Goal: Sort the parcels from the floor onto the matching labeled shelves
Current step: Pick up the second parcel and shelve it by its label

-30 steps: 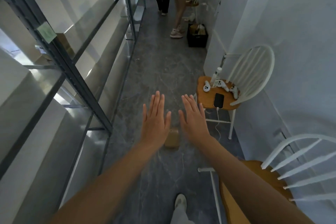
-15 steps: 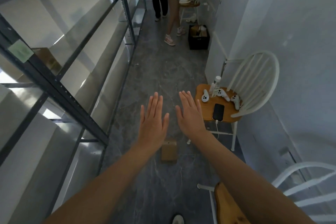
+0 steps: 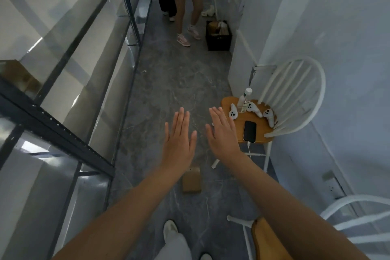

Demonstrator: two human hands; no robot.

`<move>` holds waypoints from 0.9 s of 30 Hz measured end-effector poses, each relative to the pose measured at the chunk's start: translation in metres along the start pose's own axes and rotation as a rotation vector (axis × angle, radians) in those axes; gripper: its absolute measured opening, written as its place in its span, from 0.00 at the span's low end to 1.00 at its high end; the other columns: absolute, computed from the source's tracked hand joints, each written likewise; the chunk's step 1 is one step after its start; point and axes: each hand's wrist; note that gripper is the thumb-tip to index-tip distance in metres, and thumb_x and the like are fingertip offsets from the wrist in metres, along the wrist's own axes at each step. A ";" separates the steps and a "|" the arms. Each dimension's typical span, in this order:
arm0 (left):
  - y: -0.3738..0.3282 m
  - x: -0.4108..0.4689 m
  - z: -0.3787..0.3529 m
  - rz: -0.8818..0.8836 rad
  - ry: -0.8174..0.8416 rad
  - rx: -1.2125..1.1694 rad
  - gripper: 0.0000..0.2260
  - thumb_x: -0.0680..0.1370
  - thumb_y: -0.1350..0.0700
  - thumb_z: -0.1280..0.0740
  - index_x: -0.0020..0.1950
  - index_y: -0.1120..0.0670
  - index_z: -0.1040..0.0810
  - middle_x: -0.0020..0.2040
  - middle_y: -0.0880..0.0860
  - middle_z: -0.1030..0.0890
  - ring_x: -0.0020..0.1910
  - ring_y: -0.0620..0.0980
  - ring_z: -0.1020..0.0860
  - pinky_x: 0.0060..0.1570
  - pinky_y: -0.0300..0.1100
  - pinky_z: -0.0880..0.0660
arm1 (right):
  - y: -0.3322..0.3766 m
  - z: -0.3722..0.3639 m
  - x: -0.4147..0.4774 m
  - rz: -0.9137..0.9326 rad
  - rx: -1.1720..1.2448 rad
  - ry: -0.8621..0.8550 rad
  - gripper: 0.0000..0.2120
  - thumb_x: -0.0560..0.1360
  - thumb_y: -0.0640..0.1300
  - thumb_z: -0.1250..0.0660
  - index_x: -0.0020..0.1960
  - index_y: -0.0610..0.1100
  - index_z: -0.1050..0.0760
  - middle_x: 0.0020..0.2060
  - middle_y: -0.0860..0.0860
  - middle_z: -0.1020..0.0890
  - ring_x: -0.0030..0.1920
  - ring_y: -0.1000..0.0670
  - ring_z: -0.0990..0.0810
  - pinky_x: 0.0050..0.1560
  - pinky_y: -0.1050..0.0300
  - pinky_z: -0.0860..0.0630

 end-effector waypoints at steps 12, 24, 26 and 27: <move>0.098 0.072 -0.036 0.036 0.127 -0.078 0.30 0.83 0.44 0.56 0.83 0.56 0.49 0.84 0.52 0.52 0.82 0.47 0.56 0.80 0.54 0.57 | -0.002 -0.084 0.085 -0.089 -0.101 0.181 0.25 0.85 0.46 0.48 0.81 0.44 0.46 0.81 0.50 0.43 0.82 0.51 0.53 0.80 0.46 0.58; 0.199 0.061 -0.189 0.252 0.341 -0.058 0.29 0.84 0.43 0.55 0.83 0.54 0.50 0.84 0.50 0.52 0.82 0.47 0.54 0.80 0.49 0.59 | -0.125 -0.223 0.123 -0.126 -0.176 0.472 0.25 0.86 0.46 0.50 0.81 0.45 0.46 0.81 0.51 0.43 0.82 0.53 0.53 0.79 0.48 0.60; 0.221 0.054 -0.232 0.315 0.374 -0.053 0.26 0.86 0.48 0.50 0.83 0.55 0.48 0.84 0.51 0.50 0.83 0.48 0.52 0.80 0.49 0.58 | -0.155 -0.258 0.127 -0.130 -0.183 0.527 0.25 0.85 0.46 0.49 0.81 0.45 0.45 0.81 0.51 0.43 0.82 0.53 0.53 0.79 0.48 0.59; 0.232 0.051 -0.253 0.337 0.387 -0.047 0.25 0.86 0.49 0.49 0.83 0.55 0.47 0.84 0.52 0.49 0.83 0.49 0.51 0.80 0.50 0.57 | -0.171 -0.275 0.129 -0.138 -0.189 0.545 0.25 0.85 0.46 0.49 0.81 0.45 0.45 0.81 0.51 0.43 0.82 0.53 0.53 0.80 0.47 0.59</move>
Point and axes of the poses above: each hand's wrist, its own x-axis towards the middle knuckle, its own z-axis out of the back of the hand, y = z × x
